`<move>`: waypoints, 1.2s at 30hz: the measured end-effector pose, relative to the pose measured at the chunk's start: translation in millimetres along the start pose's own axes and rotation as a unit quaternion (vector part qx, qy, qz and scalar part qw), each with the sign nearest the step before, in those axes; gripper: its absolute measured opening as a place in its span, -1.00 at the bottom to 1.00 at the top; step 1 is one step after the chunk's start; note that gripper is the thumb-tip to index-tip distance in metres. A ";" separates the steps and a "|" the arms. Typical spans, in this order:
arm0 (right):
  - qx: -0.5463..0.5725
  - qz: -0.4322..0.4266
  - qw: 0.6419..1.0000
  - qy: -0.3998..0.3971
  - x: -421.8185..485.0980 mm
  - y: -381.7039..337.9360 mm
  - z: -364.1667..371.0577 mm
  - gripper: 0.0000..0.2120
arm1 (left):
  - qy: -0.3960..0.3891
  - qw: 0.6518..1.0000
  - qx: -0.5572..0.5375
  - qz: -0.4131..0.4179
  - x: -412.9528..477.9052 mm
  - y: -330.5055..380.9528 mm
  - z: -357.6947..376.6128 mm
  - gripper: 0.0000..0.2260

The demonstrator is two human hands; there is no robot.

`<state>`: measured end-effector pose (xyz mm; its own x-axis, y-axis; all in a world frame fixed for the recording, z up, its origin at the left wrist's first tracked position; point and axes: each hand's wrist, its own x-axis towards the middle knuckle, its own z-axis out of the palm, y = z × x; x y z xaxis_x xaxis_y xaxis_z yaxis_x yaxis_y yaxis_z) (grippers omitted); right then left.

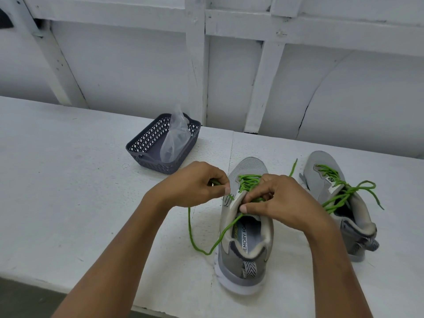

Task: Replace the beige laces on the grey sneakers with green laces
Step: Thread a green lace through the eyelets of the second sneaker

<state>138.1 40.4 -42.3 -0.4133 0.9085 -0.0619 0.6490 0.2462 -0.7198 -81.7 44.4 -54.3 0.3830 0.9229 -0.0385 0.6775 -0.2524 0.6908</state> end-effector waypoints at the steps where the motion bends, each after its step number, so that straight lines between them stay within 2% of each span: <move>1: -0.002 -0.001 1.000 -0.007 -0.2 -0.6 -0.4 -0.89 | 0.000 1.000 -0.007 0.000 -0.1 -1.0 0.1 -0.92; 7: 0.004 0.002 1.000 0.001 0.1 -0.7 1.6 -0.92 | -0.006 0.998 -0.058 -0.005 -0.1 -6.6 0.1 -0.89; 12: 0.005 0.002 1.000 0.006 1.3 -1.2 3.4 -0.92 | -0.020 0.999 -0.049 -0.007 1.9 -1.3 4.2 -0.94; 17: -0.023 0.002 1.000 0.014 2.8 -0.1 6.1 -0.95 | -0.040 0.995 -0.085 -0.016 2.5 4.0 7.4 -0.99; 21: -0.029 -0.007 0.999 0.019 1.0 -0.8 7.3 -0.93 | -0.035 0.990 -0.137 -0.003 -0.4 4.6 5.7 -0.82; 24: -0.010 -0.015 0.999 0.030 -1.6 3.2 4.9 -0.89 | -0.053 0.994 -0.097 0.005 -1.2 6.0 8.6 -0.70; 32: 0.034 -0.040 0.997 0.057 -6.4 9.2 -2.9 -0.82 | -0.020 0.997 -0.066 -0.031 1.3 10.3 17.9 -0.68; 36: 0.120 -0.042 0.988 0.085 -11.5 12.8 -11.6 -0.78 | -0.018 0.995 -0.083 -0.048 0.8 12.5 18.9 -0.63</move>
<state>158.6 37.0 -42.8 -0.3328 0.9369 0.1069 0.4392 0.2543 -0.8616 -61.0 36.4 -59.4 0.3457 0.9286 -0.1348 0.6008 -0.1087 0.7920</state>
